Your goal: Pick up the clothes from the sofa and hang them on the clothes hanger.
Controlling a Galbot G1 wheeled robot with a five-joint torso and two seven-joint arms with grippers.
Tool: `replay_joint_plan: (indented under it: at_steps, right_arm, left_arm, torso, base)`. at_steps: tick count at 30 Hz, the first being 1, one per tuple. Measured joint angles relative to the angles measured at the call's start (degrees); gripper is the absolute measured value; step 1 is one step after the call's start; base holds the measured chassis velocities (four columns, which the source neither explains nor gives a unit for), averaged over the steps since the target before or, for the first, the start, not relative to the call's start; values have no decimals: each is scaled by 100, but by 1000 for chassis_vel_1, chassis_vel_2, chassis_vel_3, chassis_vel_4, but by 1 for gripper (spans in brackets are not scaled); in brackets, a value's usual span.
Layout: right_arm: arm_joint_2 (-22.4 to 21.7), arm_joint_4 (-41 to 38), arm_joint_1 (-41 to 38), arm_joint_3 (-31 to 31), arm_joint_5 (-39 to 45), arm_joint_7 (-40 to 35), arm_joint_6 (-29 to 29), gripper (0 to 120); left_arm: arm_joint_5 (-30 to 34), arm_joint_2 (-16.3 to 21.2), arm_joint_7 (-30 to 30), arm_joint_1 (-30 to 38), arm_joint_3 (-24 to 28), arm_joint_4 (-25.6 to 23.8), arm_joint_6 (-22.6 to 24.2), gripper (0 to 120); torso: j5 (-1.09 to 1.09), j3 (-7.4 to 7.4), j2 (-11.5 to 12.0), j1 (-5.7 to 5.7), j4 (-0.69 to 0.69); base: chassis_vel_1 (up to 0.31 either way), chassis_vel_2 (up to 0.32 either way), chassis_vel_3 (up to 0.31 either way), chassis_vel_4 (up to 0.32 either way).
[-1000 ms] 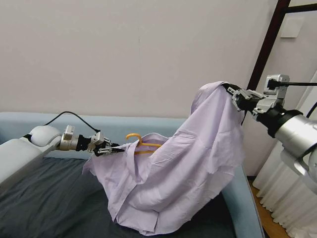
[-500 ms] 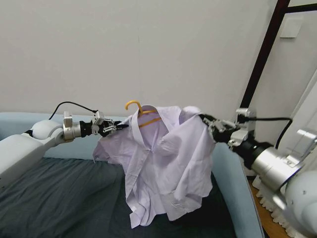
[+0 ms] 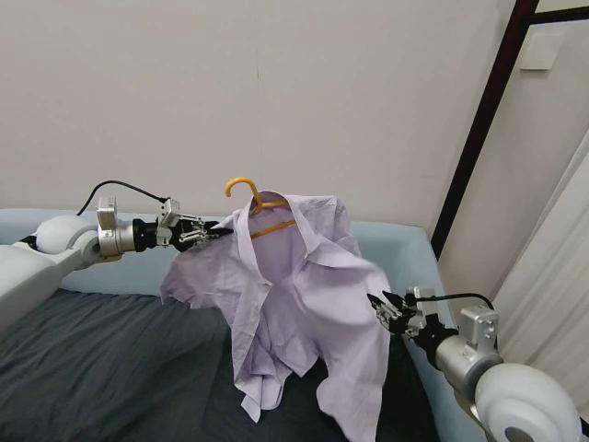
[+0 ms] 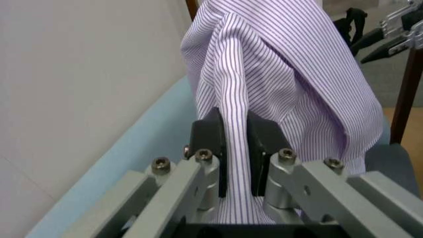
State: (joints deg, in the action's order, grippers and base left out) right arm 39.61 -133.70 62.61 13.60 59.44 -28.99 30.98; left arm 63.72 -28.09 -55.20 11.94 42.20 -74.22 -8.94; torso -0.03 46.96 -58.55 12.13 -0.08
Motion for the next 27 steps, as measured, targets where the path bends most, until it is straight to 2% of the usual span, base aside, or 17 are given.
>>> replay_joint_plan:
  at_steps: [3, 6, 8, 12, 18, 23, 27]
  right_arm:
    - [5, -96, 18, 23, -127, 32, -54, 61]
    - [-42, -256, -203, 6, -169, 173, -513, 76]
    - [-62, -296, -301, -7, -117, 208, -602, 79]
    - [-168, -429, -742, -16, 276, 312, -905, 95]
    - [-204, -431, -831, -21, 226, 331, -973, 100]
    - [-196, -378, -739, -216, -343, 386, -895, 100]
    - [-176, -283, -741, -301, -450, 361, -843, 100]
  left_arm:
    - [31, -96, -66, 221, 236, 116, 5, 7]
    - [41, -241, -87, 461, 511, 152, 51, 7]
    - [44, -280, -86, 501, 559, 144, 71, 7]
    - [51, -577, -72, 751, 968, 27, 203, 7]
    - [37, -846, -24, 858, 1203, -110, 309, 7]
    - [301, -1145, 141, 1106, 1557, -290, 426, 7]
    - [354, -1262, 180, 1155, 1646, -416, 463, 7]
  torso:
    - [-1, 0, 0, 0, 1]
    - [0, 0, 0, 0, 1]
    - [0, 0, 0, 0, 1]
    - [0, 0, 0, 0, 1]
    - [0, 1, 0, 0, 1]
    - [2, 0, 0, 0, 0]
    - [1, 0, 0, 0, 1]
  base:
    - [0, 0, 0, 0]
    - [0, 0, 0, 0]
    - [0, 0, 0, 0]
    - [0, 0, 0, 0]
    - [0, 0, 0, 0]
    - [0, 0, 0, 0]
    - [0, 0, 0, 0]
